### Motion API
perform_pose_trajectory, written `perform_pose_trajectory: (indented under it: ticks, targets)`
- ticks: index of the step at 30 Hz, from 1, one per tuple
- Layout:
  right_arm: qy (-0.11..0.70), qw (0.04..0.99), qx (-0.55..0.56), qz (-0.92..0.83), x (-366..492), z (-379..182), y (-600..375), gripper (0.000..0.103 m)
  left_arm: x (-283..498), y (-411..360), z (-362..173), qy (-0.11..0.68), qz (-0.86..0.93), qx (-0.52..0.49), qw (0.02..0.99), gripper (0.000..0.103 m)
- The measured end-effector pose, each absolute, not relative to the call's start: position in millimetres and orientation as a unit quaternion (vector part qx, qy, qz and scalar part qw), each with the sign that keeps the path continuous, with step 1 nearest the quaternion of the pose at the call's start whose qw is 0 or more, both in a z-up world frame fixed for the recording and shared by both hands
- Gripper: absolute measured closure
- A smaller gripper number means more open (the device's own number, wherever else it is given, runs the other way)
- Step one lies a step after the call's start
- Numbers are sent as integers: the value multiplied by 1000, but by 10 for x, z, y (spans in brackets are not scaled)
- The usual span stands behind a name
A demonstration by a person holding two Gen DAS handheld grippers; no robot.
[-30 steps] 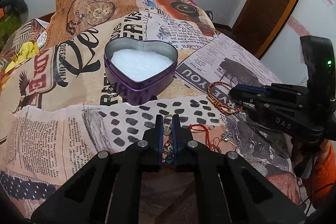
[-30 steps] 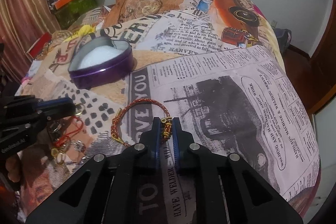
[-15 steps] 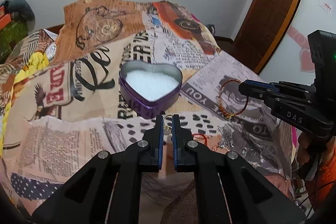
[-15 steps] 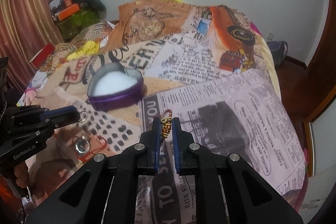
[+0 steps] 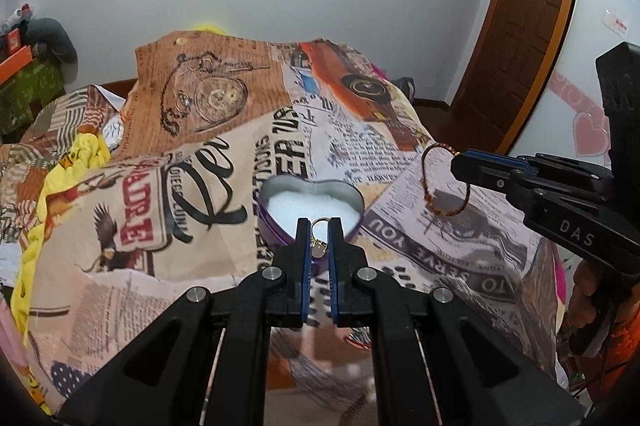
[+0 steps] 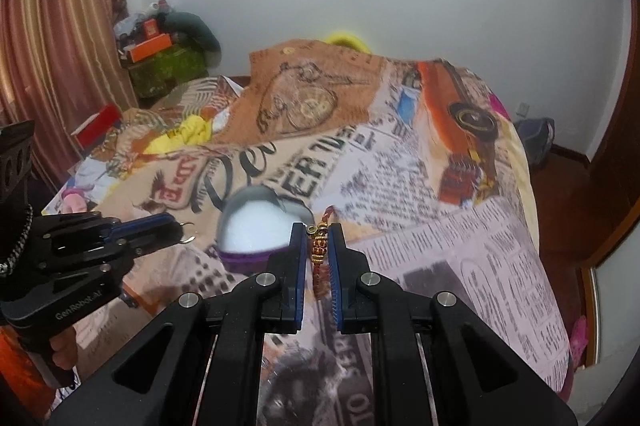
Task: Organize jewelry
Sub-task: 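Carry the copper bracelet with the right tool into the purple heart tin and release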
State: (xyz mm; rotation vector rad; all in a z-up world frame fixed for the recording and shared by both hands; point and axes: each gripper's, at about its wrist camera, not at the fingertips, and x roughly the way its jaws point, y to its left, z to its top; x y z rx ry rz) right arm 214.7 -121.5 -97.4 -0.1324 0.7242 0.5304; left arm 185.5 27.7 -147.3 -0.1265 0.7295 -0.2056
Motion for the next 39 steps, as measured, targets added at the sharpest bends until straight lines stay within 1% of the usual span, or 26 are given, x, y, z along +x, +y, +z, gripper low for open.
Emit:
perform_pose_trajectory:
  ticks: [9,16,24,31,39]
  targets:
    - [331,894,-73,291,2286,-920,-946,94,2047,378,-1466,351,-87,-58,930,97]
    - [338,880,-72,326,2432,-990,-769,94,2188,405,-1528,356,-79,-57,929,97]
    - [389,841,-53,373,2674,-1275,-692,94,2376,424,-1677,376,-79,-60,921,97]
    - [449,822,-45,348,2915,-1593,-827,94,2513,349,-1848,400,-89,-53,911,97]
    - [448,819,-82,348,2854,-1623,-848,93,2624,243,-1934,413,-95,-43,905,97]
